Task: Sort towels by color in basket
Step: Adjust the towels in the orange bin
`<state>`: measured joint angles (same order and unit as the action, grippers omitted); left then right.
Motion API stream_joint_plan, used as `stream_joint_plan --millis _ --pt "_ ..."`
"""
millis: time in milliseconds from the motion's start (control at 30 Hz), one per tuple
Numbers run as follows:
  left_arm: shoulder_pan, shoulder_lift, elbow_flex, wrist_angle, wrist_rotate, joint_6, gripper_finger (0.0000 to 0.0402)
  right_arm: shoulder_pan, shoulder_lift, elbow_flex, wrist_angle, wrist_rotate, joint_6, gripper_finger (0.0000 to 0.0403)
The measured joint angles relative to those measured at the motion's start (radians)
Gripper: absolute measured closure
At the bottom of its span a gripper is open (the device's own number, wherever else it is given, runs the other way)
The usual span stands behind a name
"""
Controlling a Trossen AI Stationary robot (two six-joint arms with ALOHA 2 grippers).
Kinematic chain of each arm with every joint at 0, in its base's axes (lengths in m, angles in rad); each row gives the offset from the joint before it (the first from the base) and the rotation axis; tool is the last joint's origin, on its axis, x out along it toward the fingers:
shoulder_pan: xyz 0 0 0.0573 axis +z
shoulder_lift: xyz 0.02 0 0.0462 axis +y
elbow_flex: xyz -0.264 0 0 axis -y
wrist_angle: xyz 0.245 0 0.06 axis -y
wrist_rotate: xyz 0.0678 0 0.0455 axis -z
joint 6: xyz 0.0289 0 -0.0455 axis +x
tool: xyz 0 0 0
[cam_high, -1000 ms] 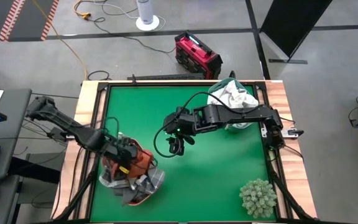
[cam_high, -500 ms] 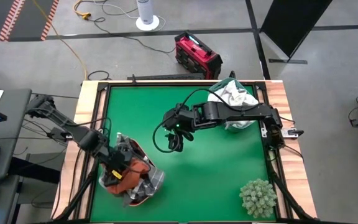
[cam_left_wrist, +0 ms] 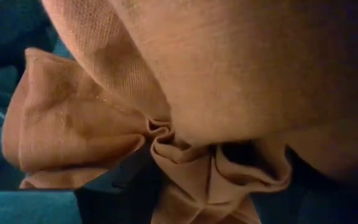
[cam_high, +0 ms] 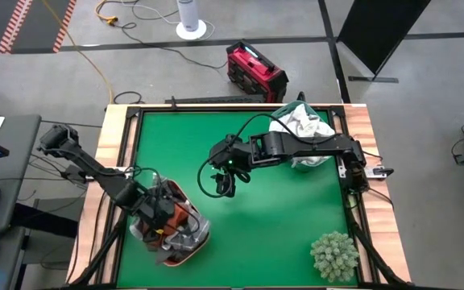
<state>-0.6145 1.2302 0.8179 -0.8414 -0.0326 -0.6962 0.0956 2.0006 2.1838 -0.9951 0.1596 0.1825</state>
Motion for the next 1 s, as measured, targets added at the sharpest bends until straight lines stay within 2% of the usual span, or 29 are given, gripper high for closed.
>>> stream_joint_plan --millis 133,333,533,733,1000 --pt "0.001 -0.028 0.041 -0.069 -0.004 0.010 0.0194 0.000 0.000 0.000 0.002 -0.018 0.000 0.0134" --pt "-0.001 -0.061 0.041 -0.082 -0.006 0.014 0.0194 0.035 0.025 0.003 0.102 -0.163 -0.038 0.0134" --pt "-0.002 -0.087 0.022 -0.091 -0.006 -0.010 0.0194 0.065 0.075 -0.003 0.064 -0.166 -0.049 0.0134" --pt "-0.006 -0.218 0.083 -0.113 -0.077 -0.027 0.0194 0.051 0.080 0.000 0.093 -0.162 -0.036 0.0134" --pt "-0.012 -0.363 0.117 -0.116 -0.073 0.006 0.0194 0.026 0.080 0.000 0.098 -0.162 -0.033 0.0134"
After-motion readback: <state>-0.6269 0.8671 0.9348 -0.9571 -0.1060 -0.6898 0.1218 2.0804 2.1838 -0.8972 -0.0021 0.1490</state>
